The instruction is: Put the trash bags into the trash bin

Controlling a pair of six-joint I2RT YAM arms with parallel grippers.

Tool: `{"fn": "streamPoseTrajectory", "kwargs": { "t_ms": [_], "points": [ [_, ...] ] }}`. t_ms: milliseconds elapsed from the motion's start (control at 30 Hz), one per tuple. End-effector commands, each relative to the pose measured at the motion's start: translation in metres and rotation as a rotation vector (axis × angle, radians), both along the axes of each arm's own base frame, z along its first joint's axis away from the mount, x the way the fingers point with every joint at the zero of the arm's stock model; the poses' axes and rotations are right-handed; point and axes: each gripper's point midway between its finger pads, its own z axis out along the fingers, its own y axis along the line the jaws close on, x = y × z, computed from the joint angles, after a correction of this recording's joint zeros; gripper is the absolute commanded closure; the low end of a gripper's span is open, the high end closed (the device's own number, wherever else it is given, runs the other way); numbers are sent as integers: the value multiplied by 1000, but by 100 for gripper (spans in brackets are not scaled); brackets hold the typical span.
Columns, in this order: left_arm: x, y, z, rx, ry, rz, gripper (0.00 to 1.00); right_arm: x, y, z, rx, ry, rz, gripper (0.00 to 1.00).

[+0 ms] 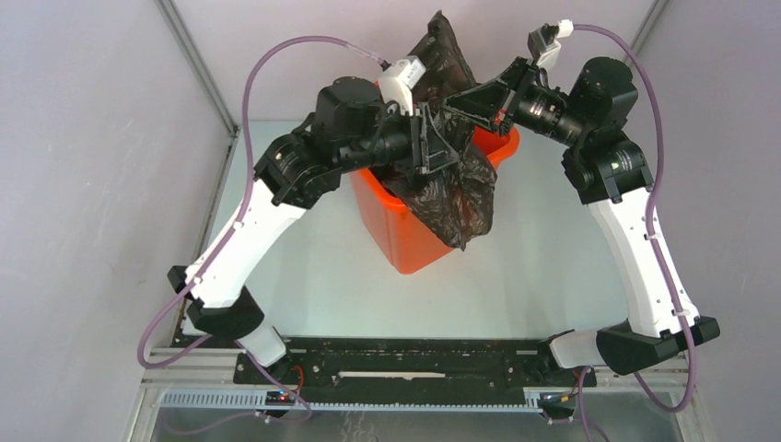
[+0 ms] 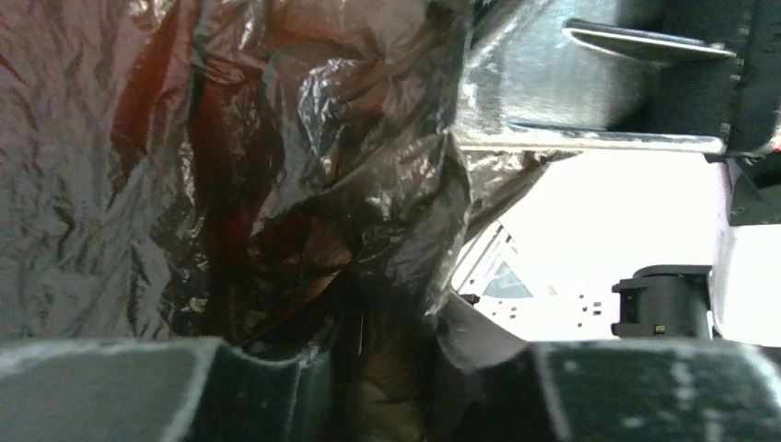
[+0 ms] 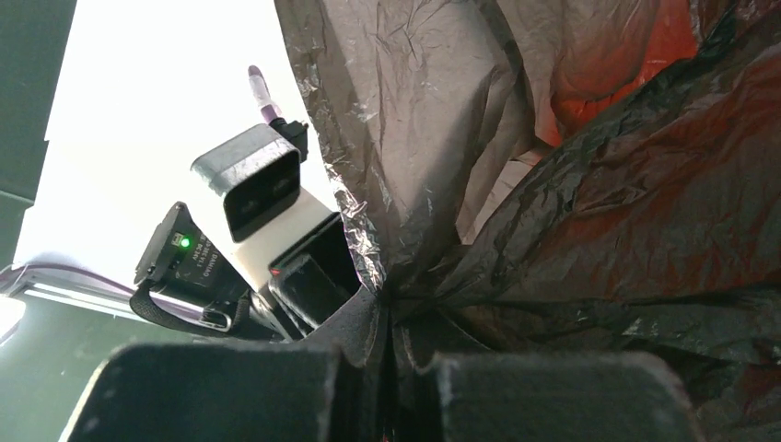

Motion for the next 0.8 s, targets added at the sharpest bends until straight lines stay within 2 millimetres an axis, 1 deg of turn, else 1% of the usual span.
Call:
{"fn": "streamPoseTrajectory", "kwargs": {
  "t_ms": [0,67,100,133,200,267,300,333,400,467,567,667,767],
  "points": [
    [-23,28,65,-167,-96,14,77,-13,-7,15,13,-62,18,95],
    [-26,33,68,-201,-110,20,87,-11,-13,11,4,-53,7,92],
    [-26,36,68,-223,-109,27,90,-10,-16,10,0,-55,1,86],
    [-26,40,68,-248,-103,34,92,-9,-18,8,-3,-56,-5,80],
    [-23,47,66,-316,-66,50,95,-8,-24,6,-8,-58,-13,62],
    [-22,54,66,-389,-21,47,99,-9,-27,4,-18,-61,-1,46],
    [-21,56,66,-429,15,52,100,-11,-28,3,-25,-68,14,39],
    [-21,59,66,-461,36,52,100,-13,-30,2,-37,-72,26,35],
    [-21,60,66,-521,68,33,100,-18,-37,-4,-86,-94,27,29],
    [-23,60,67,-571,90,9,100,-22,-47,-14,-162,-142,-3,24],
    [-27,61,68,-611,103,-14,100,-22,-58,-36,-276,-188,-55,16],
    [-31,65,69,-630,124,-12,100,-26,-57,-44,-285,-188,-17,14],
    [-33,68,65,-642,150,-1,100,-44,-50,-39,-269,-226,68,13]
  ]
}}
